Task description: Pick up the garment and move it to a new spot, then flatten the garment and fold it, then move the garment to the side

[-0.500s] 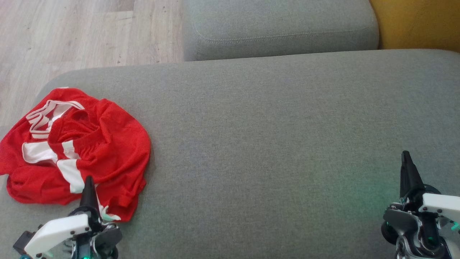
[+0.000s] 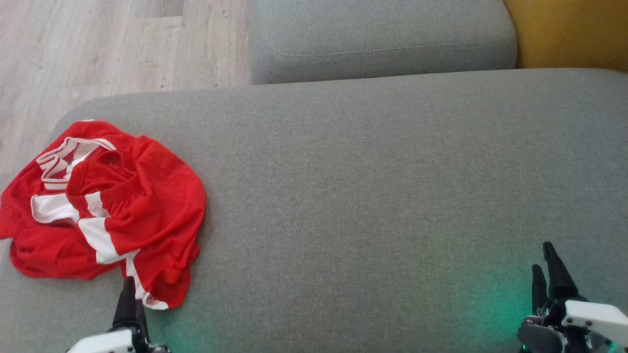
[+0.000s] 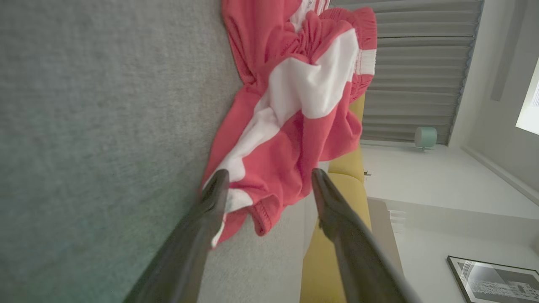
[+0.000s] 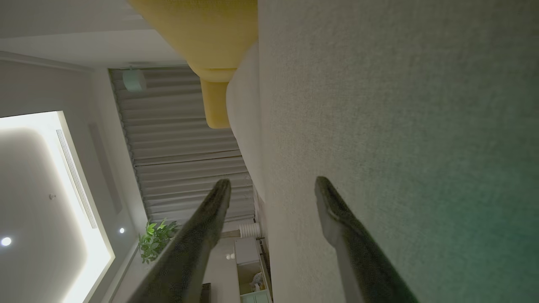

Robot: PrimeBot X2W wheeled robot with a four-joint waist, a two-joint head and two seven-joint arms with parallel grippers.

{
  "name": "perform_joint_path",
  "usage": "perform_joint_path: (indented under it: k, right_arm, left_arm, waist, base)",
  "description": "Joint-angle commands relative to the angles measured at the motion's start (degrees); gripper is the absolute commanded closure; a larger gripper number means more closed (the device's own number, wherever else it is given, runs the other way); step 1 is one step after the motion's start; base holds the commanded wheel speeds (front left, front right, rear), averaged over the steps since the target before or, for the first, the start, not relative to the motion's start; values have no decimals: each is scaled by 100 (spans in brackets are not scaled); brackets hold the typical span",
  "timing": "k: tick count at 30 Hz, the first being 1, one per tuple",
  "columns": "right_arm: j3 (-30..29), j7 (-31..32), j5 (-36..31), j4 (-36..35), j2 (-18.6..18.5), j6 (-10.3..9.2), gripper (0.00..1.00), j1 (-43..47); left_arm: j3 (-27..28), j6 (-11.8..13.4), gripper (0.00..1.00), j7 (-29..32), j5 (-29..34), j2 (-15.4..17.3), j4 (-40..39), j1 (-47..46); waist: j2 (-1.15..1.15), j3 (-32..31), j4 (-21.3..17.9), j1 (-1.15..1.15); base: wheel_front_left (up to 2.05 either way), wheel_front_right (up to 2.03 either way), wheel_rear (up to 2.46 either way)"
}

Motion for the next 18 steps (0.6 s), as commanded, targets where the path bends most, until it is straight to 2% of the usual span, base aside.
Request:
perform_joint_path:
  k: [1, 11, 18]
  right_arm:
    - [74, -32, 35, -215, -6, 2, 0, -240]
    - [378, -237, -225, -174, -42, 5, 0, -245]
    - [427, -357, -910, -83, -32, 8, 0, -254]
  left_arm:
    - [-50, -3, 0, -64, 41, 19, -188, -246]
    - [-105, -6, 0, -234, 404, 23, -264, -198]
    - [-122, 14, 0, -354, 903, 25, -348, -137]
  waist:
    - [0, -20, -1, 0]
    - [0, -104, -8, 0]
    - [0, -165, -18, 0]
  base:
    - [0, 0, 0]
    - [0, 0, 0]
    - [0, 0, 0]
